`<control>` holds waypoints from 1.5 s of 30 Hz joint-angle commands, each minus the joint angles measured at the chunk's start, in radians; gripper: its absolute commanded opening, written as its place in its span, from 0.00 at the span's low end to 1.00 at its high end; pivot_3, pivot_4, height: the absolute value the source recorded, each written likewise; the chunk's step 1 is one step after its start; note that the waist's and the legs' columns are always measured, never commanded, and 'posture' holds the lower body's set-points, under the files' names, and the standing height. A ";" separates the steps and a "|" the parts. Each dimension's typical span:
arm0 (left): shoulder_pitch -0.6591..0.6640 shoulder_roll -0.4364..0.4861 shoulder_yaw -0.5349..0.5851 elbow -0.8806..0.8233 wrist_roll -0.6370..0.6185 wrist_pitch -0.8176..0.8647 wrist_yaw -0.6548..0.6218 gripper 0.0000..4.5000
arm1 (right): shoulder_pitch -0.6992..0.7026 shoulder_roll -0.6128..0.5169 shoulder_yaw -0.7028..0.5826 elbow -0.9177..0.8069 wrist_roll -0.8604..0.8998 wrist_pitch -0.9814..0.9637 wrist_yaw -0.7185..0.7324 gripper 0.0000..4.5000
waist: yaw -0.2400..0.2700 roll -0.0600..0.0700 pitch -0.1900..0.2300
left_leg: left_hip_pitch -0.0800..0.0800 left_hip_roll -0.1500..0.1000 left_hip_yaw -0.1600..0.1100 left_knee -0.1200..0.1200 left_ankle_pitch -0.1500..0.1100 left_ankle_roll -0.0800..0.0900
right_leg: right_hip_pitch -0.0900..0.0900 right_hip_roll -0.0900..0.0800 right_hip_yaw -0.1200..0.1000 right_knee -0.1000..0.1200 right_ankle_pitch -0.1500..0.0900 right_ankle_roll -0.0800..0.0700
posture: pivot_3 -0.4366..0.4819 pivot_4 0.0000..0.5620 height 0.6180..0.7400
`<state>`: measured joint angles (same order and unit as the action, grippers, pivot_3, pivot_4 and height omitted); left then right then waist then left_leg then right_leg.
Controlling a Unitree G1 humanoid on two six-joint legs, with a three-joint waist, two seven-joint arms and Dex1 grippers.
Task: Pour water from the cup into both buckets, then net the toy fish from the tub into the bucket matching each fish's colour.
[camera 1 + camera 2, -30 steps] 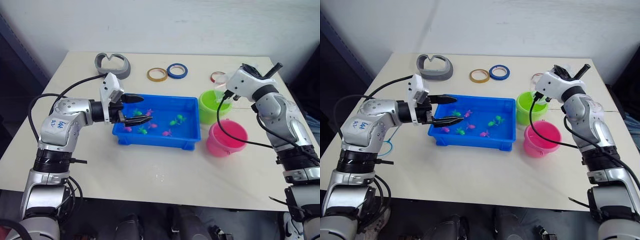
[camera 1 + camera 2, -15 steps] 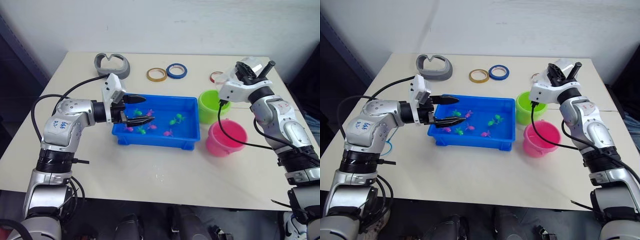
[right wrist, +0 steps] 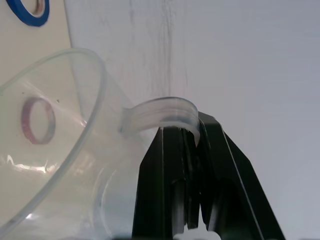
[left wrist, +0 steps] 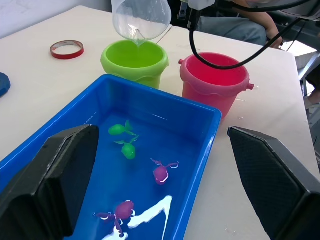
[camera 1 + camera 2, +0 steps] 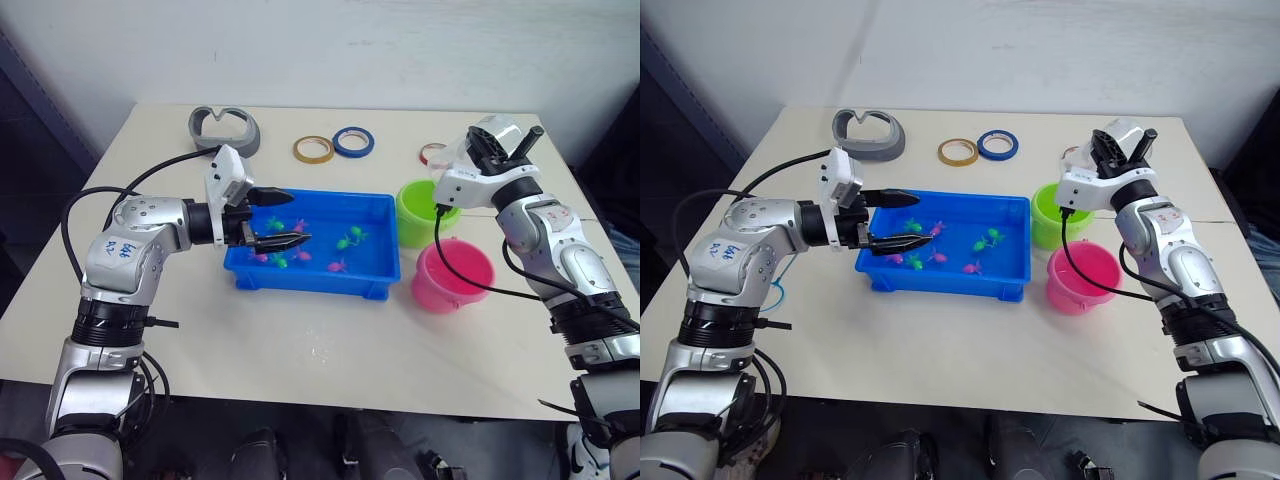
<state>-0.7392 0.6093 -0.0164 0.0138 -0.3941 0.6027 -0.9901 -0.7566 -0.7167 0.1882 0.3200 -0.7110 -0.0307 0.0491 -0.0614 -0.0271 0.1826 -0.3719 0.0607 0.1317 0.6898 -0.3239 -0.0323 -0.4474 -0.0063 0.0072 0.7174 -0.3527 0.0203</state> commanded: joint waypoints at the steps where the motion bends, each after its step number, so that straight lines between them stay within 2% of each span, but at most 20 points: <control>1: -0.005 0.009 0.020 -0.035 -0.017 0.000 0.005 1.00 | -0.005 0.010 -0.104 -0.030 0.106 0.061 0.034 0.00 | 0.002 0.000 0.000 | 0.000 0.000 0.000 0.000 0.000 0.000 | 0.000 0.000 0.000 0.000 0.000 0.000 | 0.48 0.27 0.61; 7: -0.008 0.004 0.017 -0.029 -0.017 -0.003 0.006 1.00 | -0.012 0.056 -0.221 -0.055 0.290 0.169 0.121 0.00 | -0.001 0.000 0.000 | -0.001 0.000 0.000 0.001 0.000 0.000 | 0.000 0.000 0.000 0.001 0.000 0.000 | 0.48 0.27 0.61; 14: -0.018 -0.001 0.016 -0.014 -0.038 0.008 -0.019 1.00 | 0.006 0.087 -0.446 -0.159 0.566 0.401 0.227 0.00 | 0.003 0.000 0.000 | -0.001 0.000 -0.001 0.003 0.000 0.000 | 0.000 0.000 0.000 0.003 0.000 0.000 | 0.48 0.27 0.61; 20: -0.054 -0.014 0.007 0.026 -0.069 0.003 -0.076 1.00 | 0.149 0.095 -0.715 -0.369 0.797 0.675 0.293 0.00 | 0.009 0.000 0.000 | -0.001 0.000 -0.002 0.002 0.000 0.000 | 0.000 0.000 -0.001 0.001 0.000 0.000 | 0.48 0.27 0.61; 23: -0.086 -0.032 -0.011 0.069 -0.068 -0.003 -0.102 1.00 | 0.303 0.179 -0.875 -0.547 0.932 0.829 0.305 0.00 | 0.009 0.000 0.000 | -0.002 0.000 -0.003 0.002 0.000 0.000 | 0.000 0.000 -0.001 0.001 0.000 0.000 | 0.48 0.27 0.61; 26: -0.106 -0.046 -0.023 0.094 -0.067 -0.009 -0.124 1.00 | 0.410 0.262 -0.944 -0.656 0.993 0.907 0.272 0.00 | 0.008 0.001 0.000 | -0.002 0.001 -0.005 0.002 -0.001 0.000 | 0.001 0.001 -0.002 0.000 0.000 0.000 | 0.48 0.27 0.61; 30: -0.128 -0.067 -0.041 0.121 -0.060 -0.018 -0.146 1.00 | 0.535 0.369 -0.994 -0.734 1.039 0.940 0.223 0.00 | 0.001 0.001 0.000 | 0.000 0.001 -0.002 0.002 -0.001 0.000 | 0.001 0.001 0.000 0.002 0.000 0.000 | 0.48 0.27 0.61; 35: -0.149 -0.079 -0.053 0.151 -0.048 -0.034 -0.167 1.00 | 0.562 0.457 -1.041 -0.734 1.102 0.935 0.147 0.00 | -0.001 0.001 0.000 | 0.002 0.001 -0.001 0.002 0.000 -0.001 | 0.001 0.001 0.001 0.004 0.000 0.000 | 0.48 0.27 0.61; 40: -0.155 -0.077 -0.054 0.162 -0.045 -0.040 -0.180 1.00 | 0.558 0.484 -1.061 -0.702 1.156 0.905 0.091 0.00 | 0.002 0.001 0.000 | 0.001 0.001 -0.001 0.002 0.000 -0.001 | 0.001 0.001 0.001 0.004 0.000 0.000 | 0.48 0.27 0.61; 45: -0.156 -0.073 -0.053 0.157 -0.043 -0.038 -0.183 1.00 | 0.569 0.490 -1.027 -0.658 1.148 0.833 0.036 0.00 | 0.002 0.001 0.000 | 0.001 0.000 -0.001 0.002 0.000 -0.001 | 0.001 0.001 0.001 0.004 0.000 0.000 | 0.48 0.27 0.61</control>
<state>-0.8620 0.5264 -0.0794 0.1798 -0.4350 0.5782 -1.1650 -0.1892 -0.2260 -0.8382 -0.3243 0.4274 0.8475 0.1027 -0.0594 -0.0262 0.1830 -0.3707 0.0611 0.1307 0.6917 -0.3241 -0.0330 -0.4464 -0.0051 0.0085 0.7212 -0.3528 0.0203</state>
